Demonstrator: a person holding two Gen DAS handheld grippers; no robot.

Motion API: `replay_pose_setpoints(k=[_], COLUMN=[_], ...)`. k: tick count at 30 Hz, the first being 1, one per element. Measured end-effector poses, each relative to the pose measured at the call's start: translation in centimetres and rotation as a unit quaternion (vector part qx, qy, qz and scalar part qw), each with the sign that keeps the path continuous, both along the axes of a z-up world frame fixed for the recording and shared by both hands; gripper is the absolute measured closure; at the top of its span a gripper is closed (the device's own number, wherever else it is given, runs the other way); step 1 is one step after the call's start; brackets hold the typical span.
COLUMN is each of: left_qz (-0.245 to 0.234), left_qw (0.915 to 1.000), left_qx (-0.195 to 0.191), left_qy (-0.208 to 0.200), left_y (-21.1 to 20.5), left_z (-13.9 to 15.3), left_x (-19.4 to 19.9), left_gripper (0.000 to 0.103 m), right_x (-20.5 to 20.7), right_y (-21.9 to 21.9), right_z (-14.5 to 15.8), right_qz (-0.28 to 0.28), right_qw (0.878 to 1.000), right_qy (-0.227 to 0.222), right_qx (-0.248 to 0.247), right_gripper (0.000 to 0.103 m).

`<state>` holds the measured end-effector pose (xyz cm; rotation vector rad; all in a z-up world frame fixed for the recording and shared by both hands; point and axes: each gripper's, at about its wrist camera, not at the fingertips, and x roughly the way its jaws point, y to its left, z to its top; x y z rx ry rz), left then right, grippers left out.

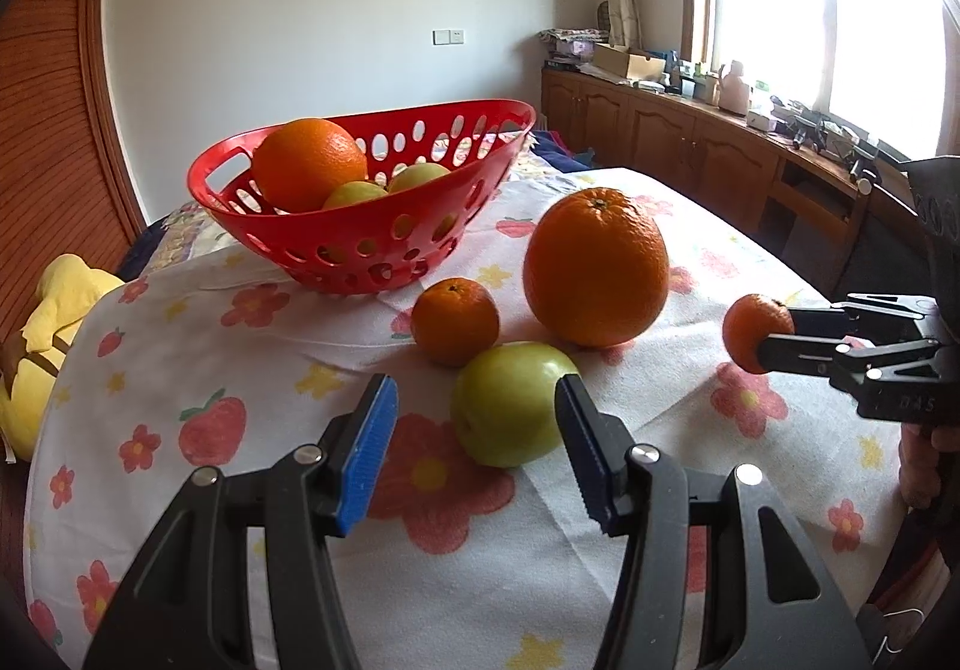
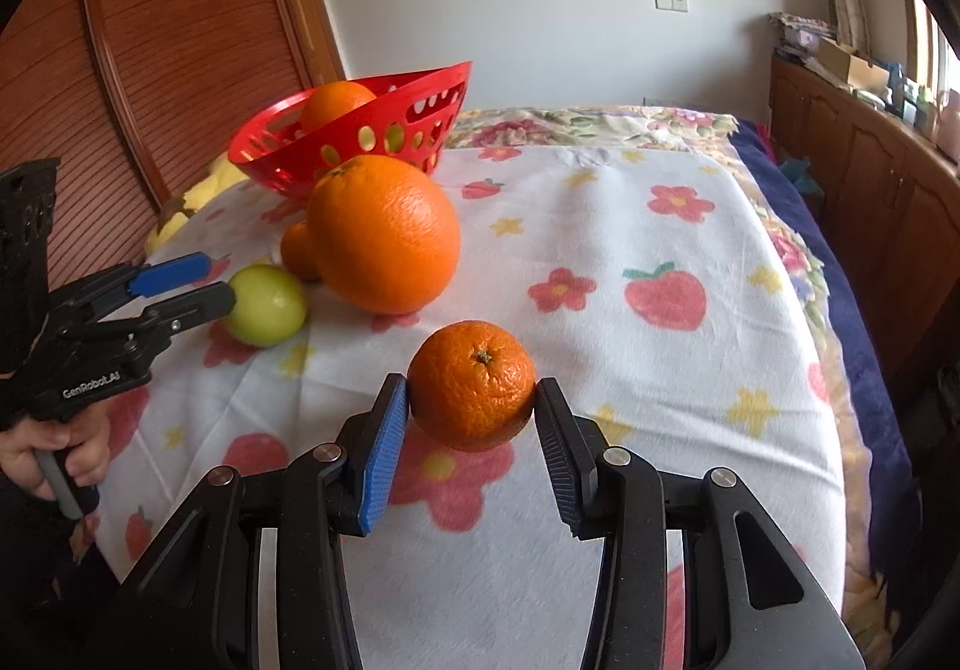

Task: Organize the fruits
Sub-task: 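Grasp the green apple with the left tool while the right tool holds the tangerine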

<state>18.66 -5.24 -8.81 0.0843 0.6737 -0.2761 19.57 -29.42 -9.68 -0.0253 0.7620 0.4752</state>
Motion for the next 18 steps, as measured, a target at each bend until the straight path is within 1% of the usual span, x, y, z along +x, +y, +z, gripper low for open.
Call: replay_pose_setpoints(k=[4, 9, 14, 18], left_qz=[-0.005, -0.007, -0.014, -0.016], left_qw=[0.9999, 0.9998, 0.9994, 0.9988], left_qx=[-0.01, -0.008, 0.003, 0.024], left_qy=[0.008, 0.016, 0.033, 0.041], left_y=[-0.3, -0.9, -1.7, -2.4], left_z=[0.3, 0.4, 0.0, -0.7], left_x=[0.3, 0.9, 1.6, 2.1], left_gripper=[0.048, 0.048, 0.048, 0.047], right_x=[-0.2, -0.5, -0.7, -0.7], right_y=[0.5, 1.1, 1.2, 1.2], right_z=[-0.5, -0.8, -1.0, -0.9], right_qz=[-0.001, 0.001, 0.0, 0.002], right_qw=[1.0, 1.0, 1.0, 1.0], right_qy=[0.0, -0.007, -0.01, -0.009], right_qx=[-0.009, -0.025, -0.027, -0.025], right_gripper=[0.059, 0.059, 0.059, 0.059])
